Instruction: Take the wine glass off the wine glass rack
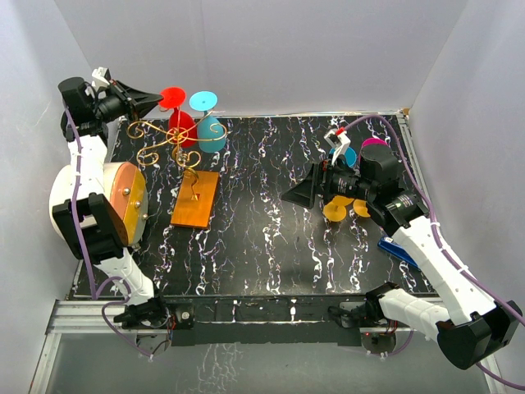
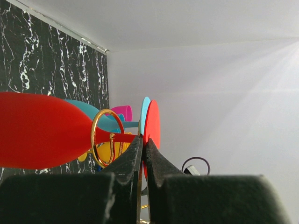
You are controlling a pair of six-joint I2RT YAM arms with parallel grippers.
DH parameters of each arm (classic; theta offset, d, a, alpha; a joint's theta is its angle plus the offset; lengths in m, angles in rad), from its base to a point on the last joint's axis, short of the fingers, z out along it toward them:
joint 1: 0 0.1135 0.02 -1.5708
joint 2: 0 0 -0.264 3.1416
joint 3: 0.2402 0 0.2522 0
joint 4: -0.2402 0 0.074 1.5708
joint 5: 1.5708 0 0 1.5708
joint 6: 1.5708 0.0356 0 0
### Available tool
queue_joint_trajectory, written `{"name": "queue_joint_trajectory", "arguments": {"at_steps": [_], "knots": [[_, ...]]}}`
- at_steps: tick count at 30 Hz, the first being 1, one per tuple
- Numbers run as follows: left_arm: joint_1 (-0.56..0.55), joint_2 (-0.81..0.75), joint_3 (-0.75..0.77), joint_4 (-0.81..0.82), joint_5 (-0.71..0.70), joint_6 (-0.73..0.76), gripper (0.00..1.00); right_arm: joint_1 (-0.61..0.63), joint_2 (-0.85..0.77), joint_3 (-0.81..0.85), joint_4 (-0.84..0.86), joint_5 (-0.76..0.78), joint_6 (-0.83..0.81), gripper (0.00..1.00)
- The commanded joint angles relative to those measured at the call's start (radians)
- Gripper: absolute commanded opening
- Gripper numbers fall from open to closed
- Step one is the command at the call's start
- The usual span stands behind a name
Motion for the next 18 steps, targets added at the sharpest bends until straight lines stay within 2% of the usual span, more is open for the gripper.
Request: {"name": "queue_joint_trajectory", "arguments": {"at_steps": [1, 18], "knots": [[0.025, -0.067, -0.012, 0.026, 0.077, -0.015, 0.0, 0.004, -0.003, 0.009, 0.061, -0.011, 0.006, 0.98], [0.085, -0.105, -0.126, 0.279, 0.167, -0.169, 0.0, 0.003, 0.001, -0.001, 0.074, -0.014, 0.017, 0.98]]}}
